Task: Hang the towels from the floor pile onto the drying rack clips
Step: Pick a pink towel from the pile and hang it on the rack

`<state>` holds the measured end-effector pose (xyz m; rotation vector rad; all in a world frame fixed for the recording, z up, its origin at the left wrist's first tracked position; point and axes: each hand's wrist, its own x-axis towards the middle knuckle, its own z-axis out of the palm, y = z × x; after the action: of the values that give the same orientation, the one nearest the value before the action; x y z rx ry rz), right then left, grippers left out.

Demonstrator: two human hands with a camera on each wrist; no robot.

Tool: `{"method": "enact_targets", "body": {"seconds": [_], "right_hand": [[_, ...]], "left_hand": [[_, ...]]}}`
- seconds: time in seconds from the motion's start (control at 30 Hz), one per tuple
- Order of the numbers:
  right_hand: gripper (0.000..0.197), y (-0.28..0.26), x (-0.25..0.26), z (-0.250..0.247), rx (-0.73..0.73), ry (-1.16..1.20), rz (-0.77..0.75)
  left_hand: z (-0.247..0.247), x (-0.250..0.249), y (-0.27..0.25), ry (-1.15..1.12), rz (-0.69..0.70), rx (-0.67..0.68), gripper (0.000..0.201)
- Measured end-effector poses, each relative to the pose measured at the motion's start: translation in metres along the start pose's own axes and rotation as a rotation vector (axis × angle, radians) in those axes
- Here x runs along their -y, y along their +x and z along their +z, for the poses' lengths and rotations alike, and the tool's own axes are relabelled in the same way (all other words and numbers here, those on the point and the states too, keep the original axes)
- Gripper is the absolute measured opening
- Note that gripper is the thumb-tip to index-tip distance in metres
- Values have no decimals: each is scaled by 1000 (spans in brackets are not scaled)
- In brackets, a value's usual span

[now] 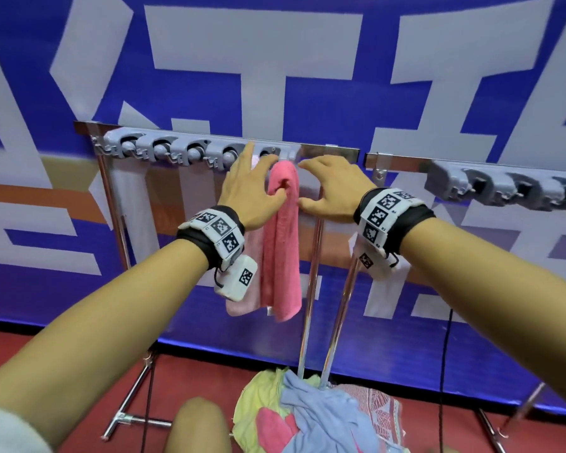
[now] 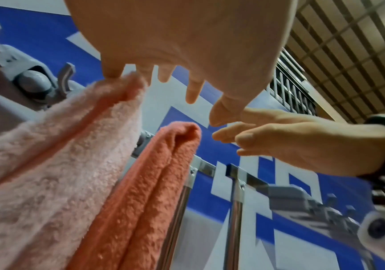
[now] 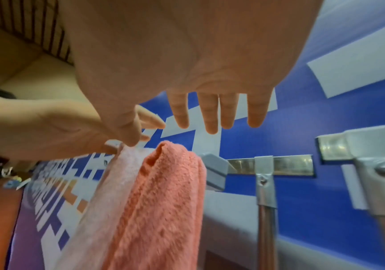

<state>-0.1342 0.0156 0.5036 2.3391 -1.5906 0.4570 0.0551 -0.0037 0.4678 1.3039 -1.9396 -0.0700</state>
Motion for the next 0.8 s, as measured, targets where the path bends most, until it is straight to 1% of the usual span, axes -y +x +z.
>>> {"method": "enact_targets", "body": {"seconds": [0.07,0.17,0.3,0.4,0.5,0.63,0.7,0.8], "right_hand": [[79,-22,-8,0,9,-92,2],[81,-53,-18,2,57,-185,42],[93,-89,-25,16,123,-242,77],[91,-118,-31,32,157,-234,120],[89,-146,-39,51,192,-216,165],[89,-176,-48,88,236,-166,222],[89,-187,-51,109,284,-139,250],[90,-202,-55,144,353,-104,274]], "left_hand": [[7,-11,-7,139,81,10,64],[20,-27,-22,245,120,65,68],[44,-44,-47,342,222,151,72],[69,-48,-68,457,265,234,77],[95,-45,-88,498,287,311,78],[135,-39,-111,472,280,395,78],[157,-36,-122,410,238,462,79],[189,-29,-140,291,137,567,80]]}}
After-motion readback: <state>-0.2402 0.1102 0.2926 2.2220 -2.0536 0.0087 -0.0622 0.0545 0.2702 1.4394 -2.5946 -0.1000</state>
